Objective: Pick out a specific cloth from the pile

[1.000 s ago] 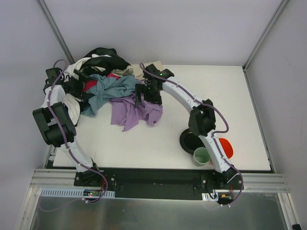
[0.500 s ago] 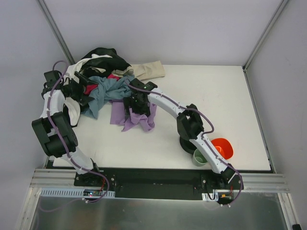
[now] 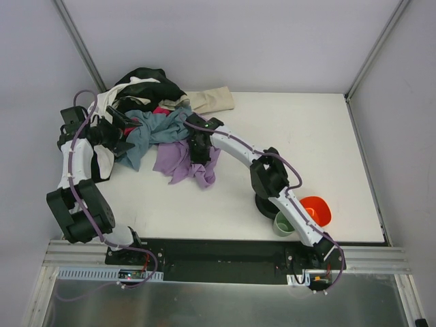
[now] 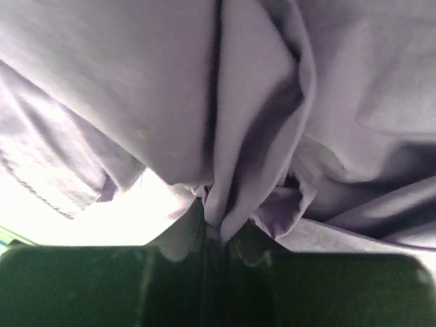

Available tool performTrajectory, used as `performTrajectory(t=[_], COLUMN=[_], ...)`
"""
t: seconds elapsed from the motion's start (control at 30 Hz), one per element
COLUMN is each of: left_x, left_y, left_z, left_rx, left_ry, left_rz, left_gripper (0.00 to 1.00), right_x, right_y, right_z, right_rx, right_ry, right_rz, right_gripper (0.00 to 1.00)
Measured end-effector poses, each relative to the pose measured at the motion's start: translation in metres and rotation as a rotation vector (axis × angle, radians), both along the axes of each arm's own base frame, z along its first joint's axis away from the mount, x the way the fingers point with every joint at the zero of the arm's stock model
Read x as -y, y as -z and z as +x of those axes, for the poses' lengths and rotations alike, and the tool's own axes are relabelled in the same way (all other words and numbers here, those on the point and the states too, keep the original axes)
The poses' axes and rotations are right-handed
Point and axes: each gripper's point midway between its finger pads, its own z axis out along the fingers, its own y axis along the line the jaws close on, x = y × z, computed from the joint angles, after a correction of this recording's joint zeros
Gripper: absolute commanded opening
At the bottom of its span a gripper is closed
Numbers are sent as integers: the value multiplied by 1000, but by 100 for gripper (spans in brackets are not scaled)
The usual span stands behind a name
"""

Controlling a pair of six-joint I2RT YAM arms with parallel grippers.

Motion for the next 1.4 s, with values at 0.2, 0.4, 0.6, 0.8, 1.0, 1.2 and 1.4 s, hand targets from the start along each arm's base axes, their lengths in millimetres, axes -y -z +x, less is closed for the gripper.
performTrajectory(t=[0.2,0.4,0.6,0.8,1.0,1.2,1.4], left_x=[4,6,7,8,10,12,18], left_y=[-7,-3,-4,-6,-6,-3,1], left_z=[-11,-14,-16,-16,-18,-21,-23], left_rx=[30,23,30,36,41,39,33], left_ry=[7,11,17,20,31,44,60], left_rz=[21,20,19,23,21,16,12], left_gripper=[99,99,99,99,99,99,99], right_x=[29,71,100,124,153,182,216], right_y=[1,-18,-89,-189,-280,-341,-384], right_z=[9,32,50,63,67,69,73], right_rx=[-36,-11,94,257,419,529,609], right_ry=[46,108,142,174,228,298,385], right_rz=[-19,-48,0,120,252,359,439], right_gripper=[1,0,0,0,1,0,0])
